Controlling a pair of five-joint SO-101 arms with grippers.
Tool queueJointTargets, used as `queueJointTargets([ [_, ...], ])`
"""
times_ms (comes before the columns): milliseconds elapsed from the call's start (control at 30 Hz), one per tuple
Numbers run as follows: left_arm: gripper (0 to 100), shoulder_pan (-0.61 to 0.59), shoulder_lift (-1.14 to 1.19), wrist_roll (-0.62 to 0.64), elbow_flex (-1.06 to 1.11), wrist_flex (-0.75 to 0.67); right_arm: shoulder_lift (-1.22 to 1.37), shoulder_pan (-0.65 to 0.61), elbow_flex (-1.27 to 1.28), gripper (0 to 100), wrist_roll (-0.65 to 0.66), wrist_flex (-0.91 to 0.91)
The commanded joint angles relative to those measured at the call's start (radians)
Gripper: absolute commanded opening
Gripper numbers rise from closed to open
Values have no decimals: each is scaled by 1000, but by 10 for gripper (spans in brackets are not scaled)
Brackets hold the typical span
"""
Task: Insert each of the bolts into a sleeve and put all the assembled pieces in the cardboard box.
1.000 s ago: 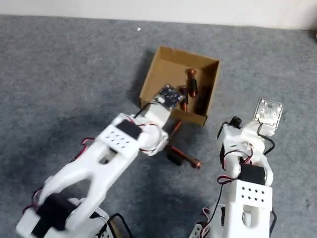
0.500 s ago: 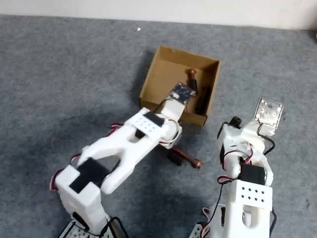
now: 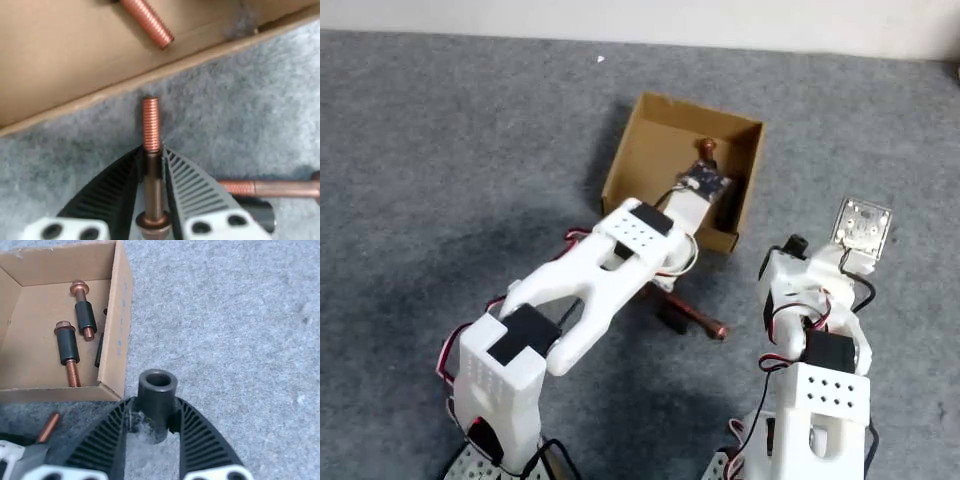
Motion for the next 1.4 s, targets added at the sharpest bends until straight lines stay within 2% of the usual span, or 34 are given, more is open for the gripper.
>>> queueJointTargets([
  [0, 7, -1, -65, 37, -45, 72, -21, 10, -5, 6, -2, -30],
  [200, 7, -51, -259, 269, 67, 71, -21, 10, -4, 6, -2, -30],
  [367, 7, -140, -438, 446, 194, 69, -21, 10, -4, 6, -2, -30],
  [567, 10, -265, -572, 784, 308, 75, -19, 10, -4, 6, -2, -30],
  [667, 11, -305, -607, 896, 369, 74, -19, 8, -4, 6, -2, -30],
  [900, 11, -334, -648, 1051, 486, 74, -19, 8, -4, 6, -2, -30],
  [1067, 14, -341, -661, 1069, 516, 72, -19, 8, -4, 6, -2, -30],
  [1367, 261, -335, -661, 1068, 516, 77, -18, 12, -4, 6, -2, -30],
])
